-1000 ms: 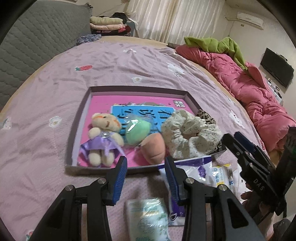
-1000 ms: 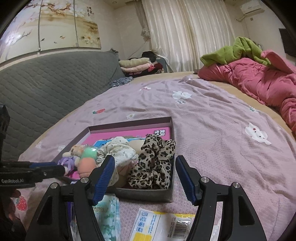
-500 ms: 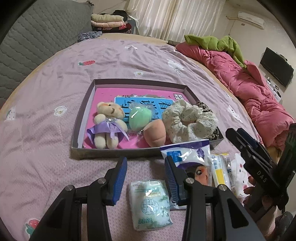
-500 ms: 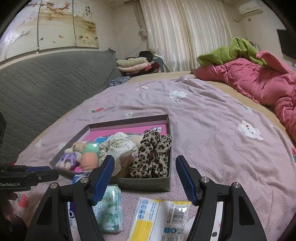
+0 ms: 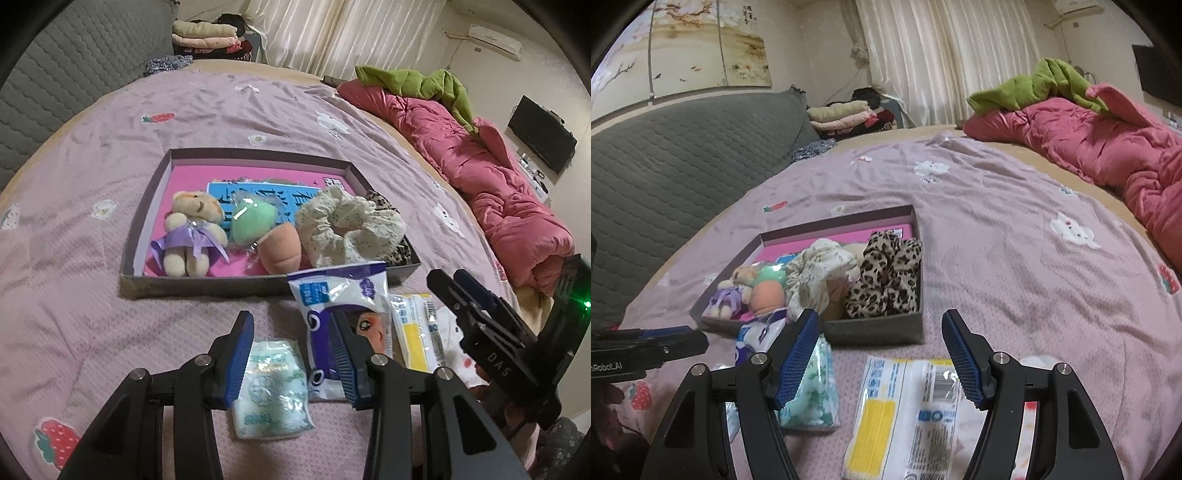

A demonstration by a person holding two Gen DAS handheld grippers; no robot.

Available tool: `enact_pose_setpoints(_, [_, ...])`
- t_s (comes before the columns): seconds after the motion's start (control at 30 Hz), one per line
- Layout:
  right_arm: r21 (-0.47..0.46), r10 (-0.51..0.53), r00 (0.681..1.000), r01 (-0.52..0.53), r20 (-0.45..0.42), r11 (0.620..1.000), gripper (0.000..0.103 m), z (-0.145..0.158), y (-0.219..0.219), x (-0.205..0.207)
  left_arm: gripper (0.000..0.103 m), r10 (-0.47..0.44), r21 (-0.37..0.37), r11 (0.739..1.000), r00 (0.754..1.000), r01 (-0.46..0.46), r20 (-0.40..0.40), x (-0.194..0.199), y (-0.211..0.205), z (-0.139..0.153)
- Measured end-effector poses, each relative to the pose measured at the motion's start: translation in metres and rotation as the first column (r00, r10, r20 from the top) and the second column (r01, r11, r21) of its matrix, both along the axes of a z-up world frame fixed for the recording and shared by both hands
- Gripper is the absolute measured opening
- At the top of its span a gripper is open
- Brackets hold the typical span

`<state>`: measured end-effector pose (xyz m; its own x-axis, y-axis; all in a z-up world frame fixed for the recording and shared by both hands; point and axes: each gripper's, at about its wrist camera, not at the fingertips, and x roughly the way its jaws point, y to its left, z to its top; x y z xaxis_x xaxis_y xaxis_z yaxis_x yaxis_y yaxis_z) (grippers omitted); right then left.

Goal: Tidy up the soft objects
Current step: 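Withdraw both open tools from the box toward the remaining packets, then move the left tool to the purple wet-wipes pack while right approaches the yellow-white packet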

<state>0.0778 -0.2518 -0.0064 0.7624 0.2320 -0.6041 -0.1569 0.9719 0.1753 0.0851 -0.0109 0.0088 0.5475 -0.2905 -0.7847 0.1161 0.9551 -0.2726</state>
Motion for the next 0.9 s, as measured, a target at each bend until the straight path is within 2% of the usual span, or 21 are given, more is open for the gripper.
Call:
enact_pose_setpoints(0.73, [-0.045, -0.019, 0.998, 0.016, -0.059, 0.999, 0.072, 0.0, 0.006, -0.024, 0.043, -0.062, -0.016, 0.998, 0.998, 0.061, -0.03, -0.017, -0.024, 0.0])
enact_pose_setpoints(0.8, [-0.049, -0.021, 0.997, 0.017, -0.072, 0.999, 0.072, -0.002, 0.006, -0.027, 0.051, -0.069, -0.025, 0.997, 0.997, 0.068, -0.034, -0.018, -0.026, 0.0])
enact_pose_setpoints(0.9, [-0.06, -0.021, 0.995, 0.015, -0.098, 0.998, 0.072, -0.006, 0.006, -0.029, 0.053, -0.072, -0.046, 0.996, 0.996, 0.07, -0.045, -0.019, -0.028, -0.002])
